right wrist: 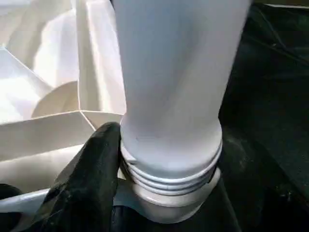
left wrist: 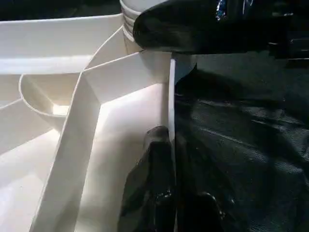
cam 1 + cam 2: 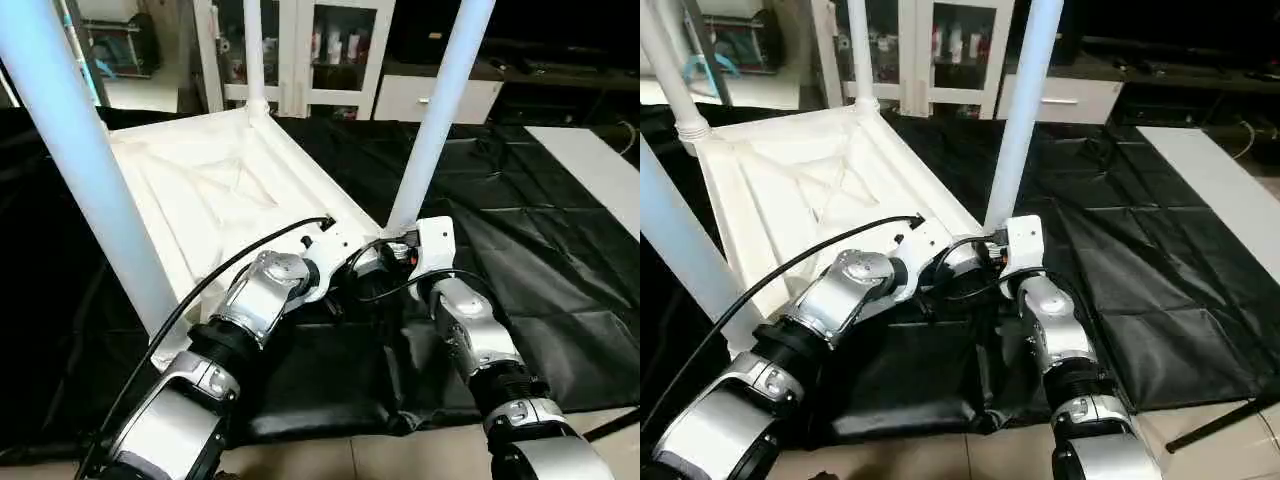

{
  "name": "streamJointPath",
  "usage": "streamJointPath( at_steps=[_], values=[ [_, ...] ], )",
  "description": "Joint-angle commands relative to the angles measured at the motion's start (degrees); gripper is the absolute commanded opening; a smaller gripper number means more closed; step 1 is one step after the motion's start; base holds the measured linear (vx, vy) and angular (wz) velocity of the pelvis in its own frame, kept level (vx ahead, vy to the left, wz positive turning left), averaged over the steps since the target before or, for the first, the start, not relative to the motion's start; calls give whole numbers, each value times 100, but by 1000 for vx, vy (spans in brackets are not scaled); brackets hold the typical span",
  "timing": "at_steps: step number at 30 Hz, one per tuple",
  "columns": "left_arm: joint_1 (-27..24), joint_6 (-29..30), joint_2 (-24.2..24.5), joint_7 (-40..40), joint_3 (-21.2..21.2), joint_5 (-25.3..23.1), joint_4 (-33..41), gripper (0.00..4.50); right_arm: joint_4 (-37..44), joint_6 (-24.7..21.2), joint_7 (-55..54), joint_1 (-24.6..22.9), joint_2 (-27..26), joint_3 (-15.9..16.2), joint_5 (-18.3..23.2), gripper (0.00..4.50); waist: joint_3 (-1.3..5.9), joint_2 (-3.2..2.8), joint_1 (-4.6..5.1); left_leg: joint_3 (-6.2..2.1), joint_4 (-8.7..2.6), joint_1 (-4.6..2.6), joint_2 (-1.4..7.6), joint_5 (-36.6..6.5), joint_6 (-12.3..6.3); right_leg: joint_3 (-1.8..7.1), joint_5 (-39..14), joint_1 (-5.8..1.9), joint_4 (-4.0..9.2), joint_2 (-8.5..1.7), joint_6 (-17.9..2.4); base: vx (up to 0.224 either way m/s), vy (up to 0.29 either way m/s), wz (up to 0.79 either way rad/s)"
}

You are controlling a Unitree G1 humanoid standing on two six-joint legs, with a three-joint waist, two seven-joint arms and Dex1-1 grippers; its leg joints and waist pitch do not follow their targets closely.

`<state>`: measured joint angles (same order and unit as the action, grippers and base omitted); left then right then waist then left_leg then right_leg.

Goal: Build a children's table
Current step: Rotate leg to tighten

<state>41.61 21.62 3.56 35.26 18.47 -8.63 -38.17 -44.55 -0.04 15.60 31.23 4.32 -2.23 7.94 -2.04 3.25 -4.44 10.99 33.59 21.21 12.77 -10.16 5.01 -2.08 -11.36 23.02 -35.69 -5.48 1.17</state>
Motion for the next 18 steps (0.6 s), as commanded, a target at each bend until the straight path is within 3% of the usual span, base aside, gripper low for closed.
streamJointPath(
  at_steps=[1, 2, 5, 7, 8, 9, 10, 11, 15, 18],
  values=[
    [135, -476, -60, -419, -206, 71, -109, 0, 557, 3, 1156, -179, -445, 353, 415, 266, 318, 56, -12, 13, -374, -47, -12, -1064, -271, 126, -495, -244, 433, -163, -1094, 0, 0, 0],
    [128, -530, -6, -366, -186, 63, -118, 0, 691, 47, 1197, -235, -333, 305, 459, 301, 315, 52, -54, 15, -381, -60, 6, -1051, -274, 128, -566, -230, 437, -169, -1083, 0, 0, 0],
    [69, -562, 112, -200, -189, 65, -71, 0, 876, 78, 1293, -313, -141, 274, 495, 339, 294, 46, -70, 16, -397, -52, 5, -1175, -226, 125, -831, -227, 469, -173, -1042, 0, 0, 0],
    [11, -566, 209, -75, -169, 51, -7, 0, 1032, 66, 1368, -369, 29, 235, 534, 348, 281, 48, -52, 5, -410, -27, -1, -1287, -217, 125, -1023, -231, 488, -176, -959, 0, 0, 0],
    [-42, -587, 288, 48, -138, 51, 58, 0, 1177, -15, 1465, -413, 168, 189, 600, 358, 289, 42, 17, -55, -464, 62, 3, -1229, -134, 86, -1206, -308, 479, -179, -808, 0, 0, 0],
    [-101, -571, 366, 211, -113, 74, 130, 0, 1314, -102, 1602, -456, 308, 151, 639, 380, 293, 19, 28, -49, -451, 33, 9, -1277, -119, 91, -1268, -267, 494, -188, -811, 0, 0, 0],
    [-162, -530, 442, 344, -92, 89, 209, 0, 1442, -196, 1746, -504, 465, 139, 652, 380, 306, 7, 28, -36, -416, -54, 25, -1304, -119, 110, -1147, -224, 502, -189, -908, 0, 0, 0],
    [-228, -557, 540, 549, -37, 109, 292, 0, 1602, -298, 1987, -575, 659, 154, 664, 384, 299, 31, 32, -20, -410, -54, 27, -1163, -181, 115, -815, -228, 475, -158, -1043, 0, 0, 0],
    [-536, -518, 1002, 1680, 195, 344, 756, 0, 2217, -755, 3420, -900, 1617, 483, 804, 424, 315, 9, -20, 13, -368, -50, 23, -639, -412, 120, 52, -268, 388, -140, -1303, 0, 0, 0],
    [-713, -489, 1406, 2535, 410, 534, 1108, 0, 2495, -811, 4454, -1085, 2353, 771, 683, 441, 289, 39, -67, 37, -374, -62, 33, -867, -478, 120, -234, -255, 425, -154, -1351, 0, 0, 0]
  ],
)
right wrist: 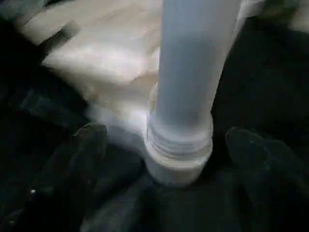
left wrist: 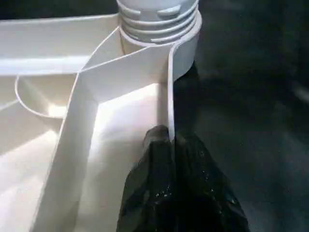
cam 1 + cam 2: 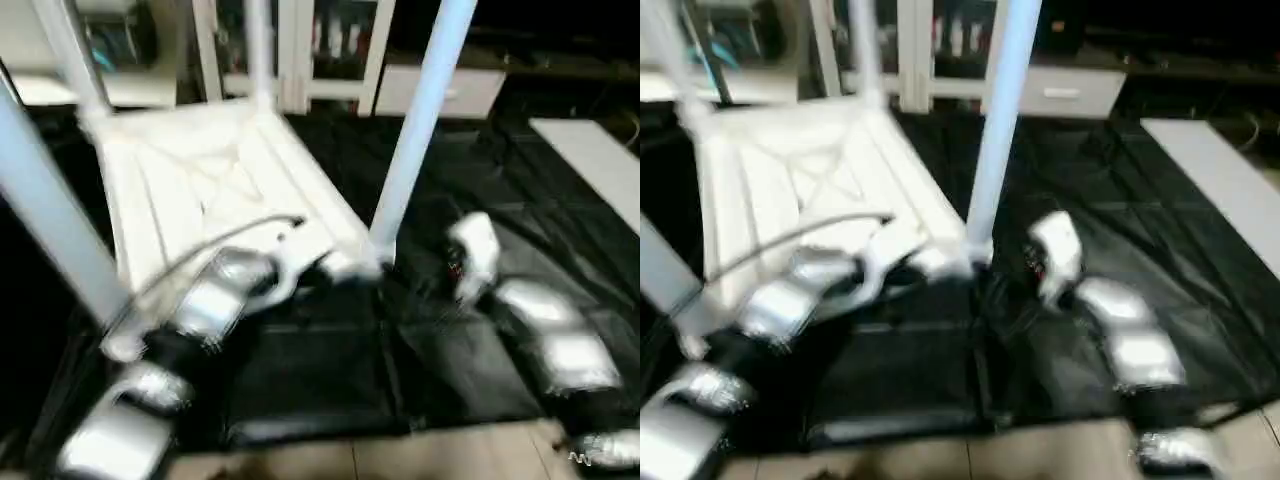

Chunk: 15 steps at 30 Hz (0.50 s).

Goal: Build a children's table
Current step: Rotate leg to tighten

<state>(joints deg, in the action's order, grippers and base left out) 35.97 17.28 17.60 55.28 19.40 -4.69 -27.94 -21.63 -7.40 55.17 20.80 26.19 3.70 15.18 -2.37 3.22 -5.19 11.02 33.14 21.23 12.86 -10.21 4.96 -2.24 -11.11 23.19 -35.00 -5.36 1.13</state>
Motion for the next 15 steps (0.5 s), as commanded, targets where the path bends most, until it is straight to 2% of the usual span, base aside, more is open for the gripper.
streamJointPath(
  at_steps=[1, 3, 4, 6, 7, 9, 12, 13, 15],
  values=[
    [-176, 18, 91, 713, 358, 185, 174, 0, 272, -96, 721, -77, 332, 249, -48, 441, 324, 28, -9, 26, -336, -78, 37, -940, -440, 134, -378, -272, 352, -173, -1348, 0, 0, 0],
    [-198, 16, 181, 881, 396, 217, 254, 0, 359, -159, 930, -112, 493, 294, -23, 441, 302, 25, -2, 31, -359, -92, 46, -1148, -329, 142, -728, -230, 387, -174, -1315, 0, 0, 0],
    [-255, 19, 316, 1189, 437, 320, 432, 0, 461, -257, 1198, -145, 703, 340, 28, 441, 309, 26, -16, 11, -367, -99, 61, -1237, -275, 133, -826, -246, 385, -182, -1294, 0, 0, 0],
    [-341, -40, 460, 1614, 472, 488, 683, 0, 522, -374, 1433, -146, 873, 369, 75, 441, 308, 31, -15, 20, -367, -93, 59, -1175, -267, 146, -747, -239, 369, -186, -1298, 0, 0, 0],
    [-342, -40, 461, 1618, 472, 489, 685, 0, 523, -375, 1435, -146, 875, 369, 75, 441, 307, 7, -15, 20, -370, -108, 61, -1170, -261, 148, -718, -229, 372, -183, -1318, 0, 0, 0],
    [-391, 35, 525, 1869, 533, 587, 881, 0, 489, -399, 1542, -92, 875, 440, 49, 441, 306, 7, -11, 32, -360, -107, 53, -1188, -254, 149, -678, -222, 369, -177, -1355, 0, 0, 0],
    [-416, 182, 574, 2084, 620, 659, 1045, 0, 465, -288, 1573, -3, 774, 665, -89, 441, 316, 3, -18, 37, -353, -110, 50, -1124, -216, 147, -576, -226, 349, -177, -1395, 0, 0, 0],
    [-411, 174, 566, 2093, 635, 642, 1050, 0, 431, -236, 1618, 41, 733, 774, -164, 441, 322, -31, -20, 37, -353, -114, 48, -1120, -199, 149, -530, -228, 350, -175, -1397, 0, 0, 0],
    [-399, 137, 540, 2067, 647, 604, 1016, 0, 347, -153, 1600, 103, 661, 877, -278, 441, 325, -20, -16, 33, -349, -102, 45, -1066, -176, 144, -441, -233, 332, -166, -1407, 0, 0, 0]
  ],
)
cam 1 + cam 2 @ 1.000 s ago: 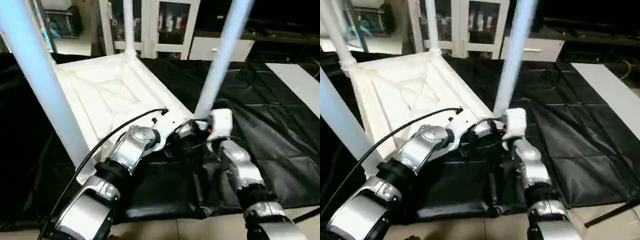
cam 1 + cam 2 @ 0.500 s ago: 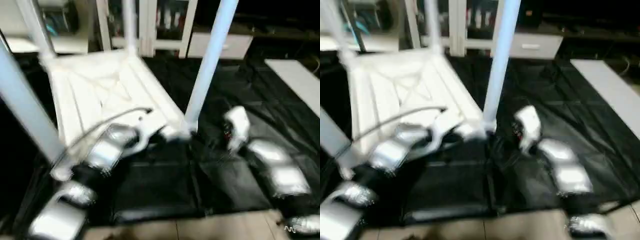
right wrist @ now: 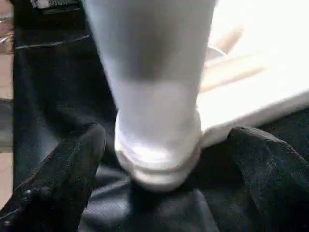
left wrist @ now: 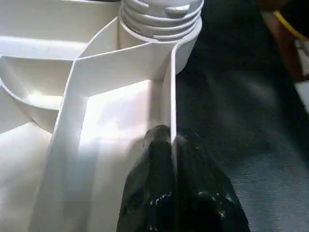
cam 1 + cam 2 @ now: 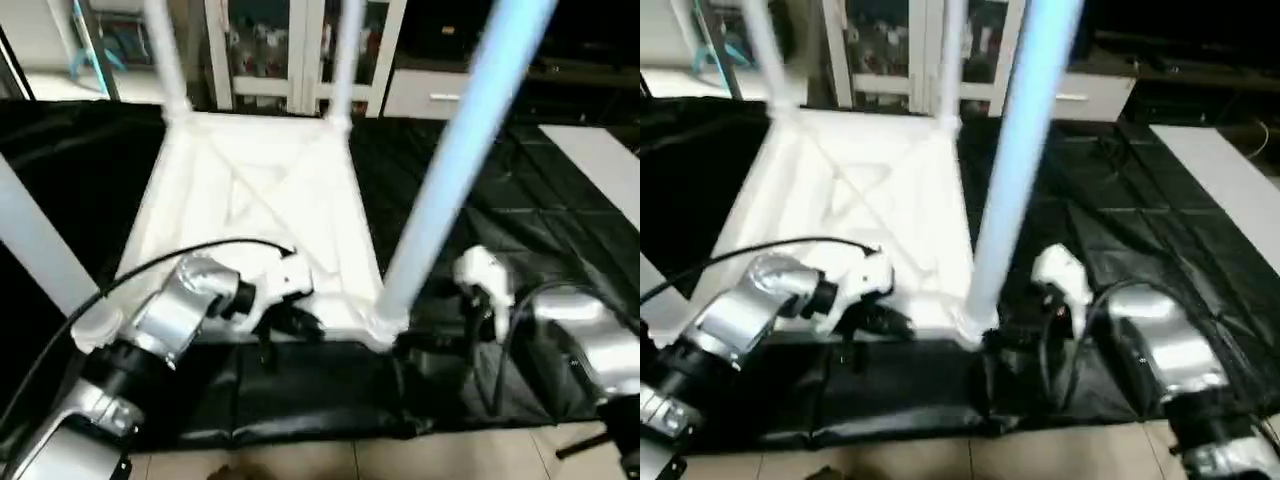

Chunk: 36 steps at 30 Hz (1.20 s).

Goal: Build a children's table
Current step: Rotate leg to tighten

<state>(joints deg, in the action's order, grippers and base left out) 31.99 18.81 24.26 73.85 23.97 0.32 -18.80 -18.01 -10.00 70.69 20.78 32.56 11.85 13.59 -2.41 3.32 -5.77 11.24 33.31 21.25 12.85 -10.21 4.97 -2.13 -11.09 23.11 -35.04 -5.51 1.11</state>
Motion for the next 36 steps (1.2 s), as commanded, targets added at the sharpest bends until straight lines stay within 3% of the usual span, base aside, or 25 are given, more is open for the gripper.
streamJointPath(
  at_steps=[1, 7, 13, 23, 28, 32, 33, 36],
  values=[
    [6, -60, -169, 183, 210, 61, 40, 0, -106, 156, 69, 188, -110, 162, -178, 441, 329, -39, 42, 11, -367, -109, 45, -1099, -158, 132, -447, -224, 337, -157, -1408, 0, 0, 0],
    [-2, -20, -140, 238, 241, 40, 75, 0, -237, 120, 205, 339, -271, 232, -142, 441, 334, -31, 46, 5, -364, -108, 39, -1207, -128, 133, -510, -238, 335, -157, -1409, 0, 0, 0],
    [-4, 57, -88, 227, 269, 29, 127, 0, -567, 272, 437, 478, -333, 390, -229, 381, 335, -15, 66, 2, -359, -107, 43, -1192, -144, 133, -516, -238, 326, -160, -1443, 0, 0, 0],
    [0, 46, -56, 253, 288, 25, 92, 0, -851, 501, 649, 572, -256, 434, -358, 285, 347, -46, 68, 9, -342, -117, 38, -1111, -175, 131, -321, -245, 306, -149, -1520, 0, 0, 0],
    [-9, 68, -51, 250, 294, 20, 88, 0, -924, 537, 650, 583, -287, 426, -380, 272, 352, -43, 67, 7, -337, -114, 36, -1072, -201, 127, -269, -255, 297, -147, -1548, 0, 0, 0],
    [-18, 143, -103, 87, 251, -13, 46, 0, -1126, 581, 236, 634, -450, 266, -421, 270, 350, -8, 72, 11, -336, -114, 39, -1089, -211, 126, -336, -251, 305, -150, -1538, 0, 0, 0],
    [-17, 158, -118, 48, 239, -19, 35, 0, -1171, 590, 147, 648, -480, 238, -434, 270, 341, -23, 82, 5, -345, -102, 35, -1118, -192, 125, -418, -249, 307, -154, -1532, 0, 0, 0],
    [122, 301, -493, -878, -13, -185, -337, 0, -1724, 538, -1206, 818, -905, -147, -534, 269, 299, 12, 108, -7, -386, -109, 36, -1504, -18, 127, -1156, -213, 387, -172, -1354, 0, 0, 0]
  ],
)
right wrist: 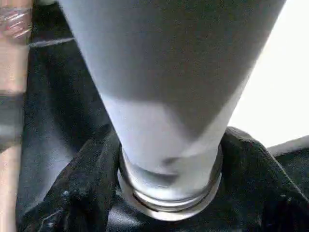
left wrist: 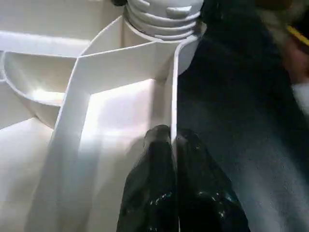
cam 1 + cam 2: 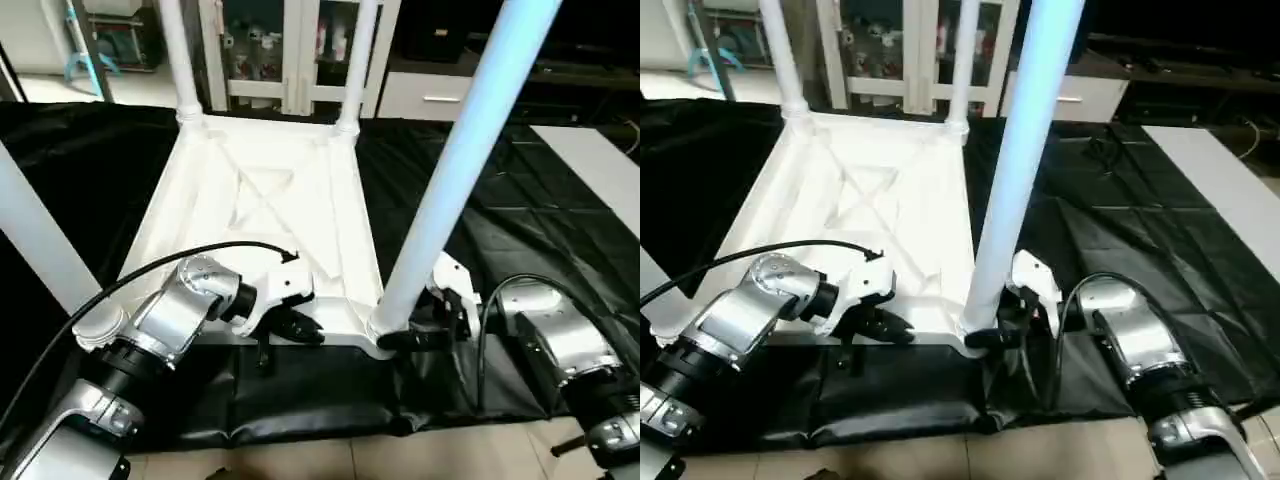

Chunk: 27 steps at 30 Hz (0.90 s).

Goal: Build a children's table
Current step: Rotate leg to tighten

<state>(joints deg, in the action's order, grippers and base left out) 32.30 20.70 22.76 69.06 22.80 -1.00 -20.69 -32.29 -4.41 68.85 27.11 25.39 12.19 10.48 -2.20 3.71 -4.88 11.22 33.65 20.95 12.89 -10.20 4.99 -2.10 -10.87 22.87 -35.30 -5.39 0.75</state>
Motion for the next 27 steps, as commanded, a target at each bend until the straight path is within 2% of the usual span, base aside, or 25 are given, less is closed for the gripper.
streamJointPath(
  at_steps=[1, 2, 3, 4, 6, 7, 9, 10, 11, 12, 13, 14, 16, 17, 19, 23, 25, 26, 27],
  values=[
    [238, 198, -684, -1179, -121, -154, -473, 0, -620, -117, -1948, 290, -520, -454, -199, 269, 274, -12, 52, -21, -434, -86, 23, -1701, 101, 121, -1624, -173, 445, -195, -1194, -59, 4, -5],
    [238, 198, -684, -1179, -121, -154, -473, 0, -620, -117, -1948, 290, -520, -454, -199, 269, 268, -17, 70, -35, -442, -91, 19, -1772, 187, 116, -1828, -165, 467, -197, -1122, -59, 4, -5],
    [338, 319, -913, -1621, -299, -133, -649, 0, -752, -213, -2463, 346, -735, -625, -131, 269, 286, 33, 115, -75, -452, -47, 8, -1841, 291, 90, -2063, -203, 471, -206, -968, -66, 12, -13],
    [448, 427, -1134, -2036, -480, -93, -829, 0, -849, -298, -2903, 392, -930, -745, -95, 268, 300, 31, 140, -84, -459, -38, 0, -1790, 296, 82, -2089, -198, 488, -210, -870, 0, 0, 0],
    [631, 463, -1399, -2641, -676, -102, -1126, 0, -977, -262, -3534, 457, -1183, -789, -207, 268, 300, 33, 160, -64, -434, -59, -16, -1755, 220, 95, -1993, -152, 516, -191, -856, 0, 0, 0],
    [762, 365, -1540, -3108, -759, -174, -1345, 0, -1090, -201, -4030, 523, -1363, -807, -330, 268, 311, 15, 155, -54, -420, -75, -23, -1719, 171, 102, -1918, -141, 521, -188, -869, 0, 0, 0],
    [938, 156, -1764, -3652, -870, -236, -1652, 0, -1377, -155, -4943, 689, -1723, -982, -397, 268, 318, -10, 167, -44, -420, -53, -32, -1596, 172, 107, -1680, -145, 503, -169, -901, 0, 0, 0],
    [999, 81, -1858, -3822, -937, -264, -1772, 0, -1509, -139, -5239, 762, -1855, -1058, -410, 268, 321, -4, 174, -44, -419, -44, -34, -1567, 161, 109, -1631, -143, 498, -176, -905, 0, 0, 0],
    [1072, -28, -1951, -3979, -979, -284, -1895, 0, -1620, -62, -5522, 842, -2035, -1068, -454, 268, 340, 11, 174, -42, -409, -40, -33, -1467, 151, 103, -1472, -163, 476, -169, -913, 0, 0, 0],
    [1187, -205, -2138, -4293, -1149, -229, -2090, 0, -1734, 89, -5792, 942, -2293, -954, -608, 268, 350, -42, 169, -31, -400, -40, -38, -1331, 108, 109, -1199, -160, 457, -164, -952, 0, 0, 0],
    [1280, -342, -2254, -4505, -1249, -202, -2223, 0, -1756, 208, -5918, 989, -2549, -850, -703, 268, 352, -29, 167, -19, -390, -42, -43, -1236, 88, 109, -1012, -164, 444, -159, -994, 0, 0, 0],
    [1333, -404, -2288, -4598, -1246, -238, -2289, 0, -1739, 252, -5897, 998, -2705, -792, -710, 268, 363, -15, 160, -13, -377, -28, -53, -1144, 52, 111, -890, -180, 427, -155, -1001, 0, 0, 0],
    [1363, -445, -2275, -4675, -1269, -249, -2320, 0, -1686, 328, -5856, 972, -2719, -715, -766, 267, 382, -19, 117, 6, -358, -29, -58, -862, -153, 115, -437, -212, 382, -155, -1069, 27, 1, 1],
    [1377, -450, -2243, -4661, -1268, -243, -2330, 0, -1633, 389, -5853, 940, -2692, -676, -812, 267, 383, -37, 92, 17, -345, -27, -58, -640, -348, 117, -80, -222, 351, -151, -1164, 0, 0, 0],
    [1367, -461, -2187, -4640, -1261, -242, -2316, 0, -1560, 462, -5776, 888, -2664, -737, -752, 267, 379, -27, 65, 25, -341, -16, -60, -584, -469, 116, -55, -242, 348, -167, -1212, 0, 0, 0],
    [1315, -545, -2045, -4501, -1220, -267, -2304, 0, -1348, 522, -5353, 774, -2558, -1014, -375, 267, 350, -55, 33, 26, -361, -35, -39, -803, -453, 118, -533, -220, 401, -178, -1146, 0, 0, 0],
    [1168, -610, -1899, -4142, -1188, -288, -2176, 0, -752, 207, -4622, 495, -2403, -1331, 274, 323, 351, -68, 8, 26, -366, -41, -28, -831, -474, 123, -499, -222, 396, -164, -1125, 0, 0, 0],
    [1160, -614, -1893, -4123, -1188, -288, -2172, 0, -730, 187, -4607, 483, -2396, -1344, 295, 323, 349, -58, -13, 30, -364, -47, -32, -830, -517, 124, -431, -235, 402, -158, -1111, 0, 0, 0],
    [1067, -645, -1848, -3921, -1210, -242, -2106, 0, -535, 67, -4524, 367, -2297, -1396, 380, 336, 349, -45, 0, 23, -362, -10, -36, -773, -577, 120, -329, -243, 389, -150, -1119, 0, 0, 0]
  ],
)
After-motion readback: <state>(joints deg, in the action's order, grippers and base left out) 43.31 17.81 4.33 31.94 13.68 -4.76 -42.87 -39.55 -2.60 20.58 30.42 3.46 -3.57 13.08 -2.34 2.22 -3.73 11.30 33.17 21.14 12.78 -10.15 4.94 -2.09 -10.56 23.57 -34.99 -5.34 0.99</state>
